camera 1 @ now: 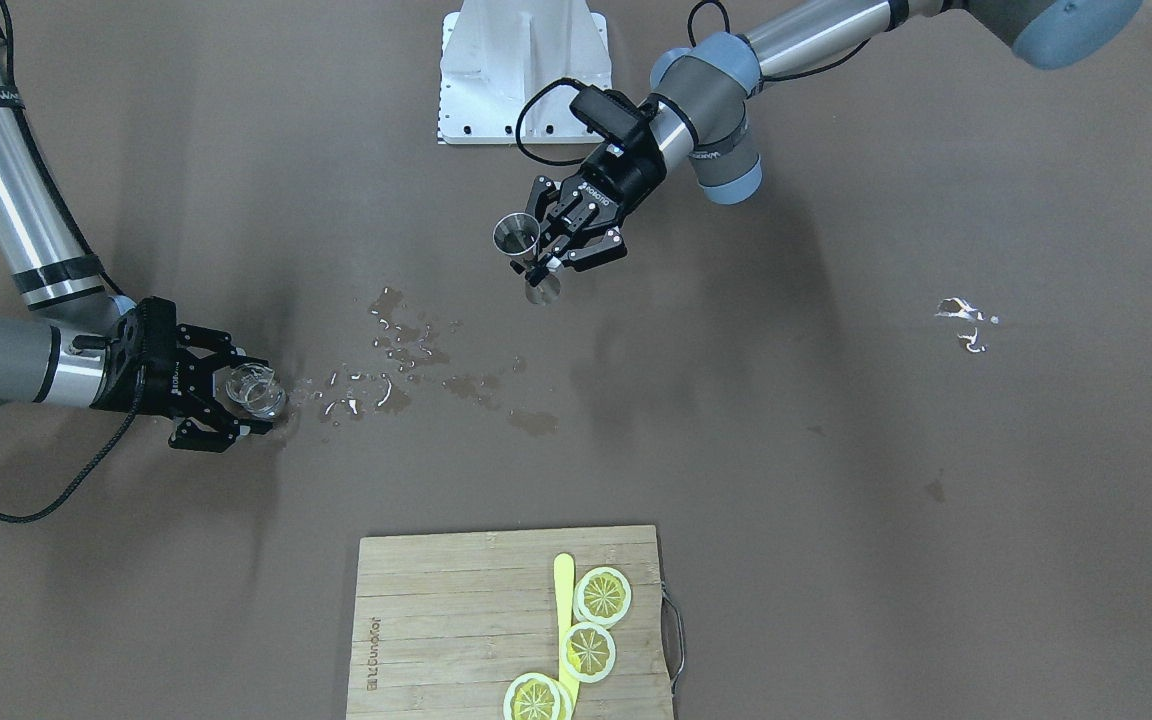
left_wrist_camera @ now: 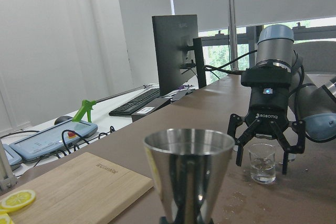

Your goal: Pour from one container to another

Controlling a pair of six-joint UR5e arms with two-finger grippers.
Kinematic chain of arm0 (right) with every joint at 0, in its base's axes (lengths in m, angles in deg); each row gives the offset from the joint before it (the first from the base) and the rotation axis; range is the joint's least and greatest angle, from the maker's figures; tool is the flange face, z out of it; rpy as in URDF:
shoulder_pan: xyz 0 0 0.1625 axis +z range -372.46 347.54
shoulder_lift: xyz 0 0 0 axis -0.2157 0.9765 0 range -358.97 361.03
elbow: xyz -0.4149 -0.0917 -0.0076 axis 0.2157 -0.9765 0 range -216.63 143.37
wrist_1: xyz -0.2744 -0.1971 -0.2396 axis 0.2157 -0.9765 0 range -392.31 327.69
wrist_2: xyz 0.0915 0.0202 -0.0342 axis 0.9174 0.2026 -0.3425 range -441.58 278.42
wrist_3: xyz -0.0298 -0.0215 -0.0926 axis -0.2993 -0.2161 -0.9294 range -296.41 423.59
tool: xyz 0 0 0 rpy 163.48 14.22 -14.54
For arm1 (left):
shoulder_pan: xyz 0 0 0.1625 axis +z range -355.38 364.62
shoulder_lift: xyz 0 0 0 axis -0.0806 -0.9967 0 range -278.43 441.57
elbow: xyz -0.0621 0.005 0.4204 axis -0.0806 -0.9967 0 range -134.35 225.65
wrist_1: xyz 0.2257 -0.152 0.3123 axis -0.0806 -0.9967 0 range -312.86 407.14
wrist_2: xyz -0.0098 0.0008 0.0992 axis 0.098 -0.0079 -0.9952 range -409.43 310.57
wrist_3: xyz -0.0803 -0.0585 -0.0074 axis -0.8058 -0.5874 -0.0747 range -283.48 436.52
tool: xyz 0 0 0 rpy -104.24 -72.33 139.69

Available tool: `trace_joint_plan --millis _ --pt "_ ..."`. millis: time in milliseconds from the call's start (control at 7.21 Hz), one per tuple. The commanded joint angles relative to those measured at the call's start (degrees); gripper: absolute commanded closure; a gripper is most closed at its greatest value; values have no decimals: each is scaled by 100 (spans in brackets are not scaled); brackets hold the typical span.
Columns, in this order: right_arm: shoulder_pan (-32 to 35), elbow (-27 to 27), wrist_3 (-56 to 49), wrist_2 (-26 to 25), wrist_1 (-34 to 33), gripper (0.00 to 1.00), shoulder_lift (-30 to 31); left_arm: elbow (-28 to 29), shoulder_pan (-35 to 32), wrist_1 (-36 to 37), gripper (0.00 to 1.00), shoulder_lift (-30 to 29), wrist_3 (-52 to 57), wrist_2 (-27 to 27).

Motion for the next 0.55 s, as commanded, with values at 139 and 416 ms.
trace_joint_plan --millis 139,416 --pt "-3 2 109 -1 4 20 46 681 1 44 100 -610 8 -32" --pt "-3 2 153 -1 4 22 46 647 1 27 100 -576 8 11"
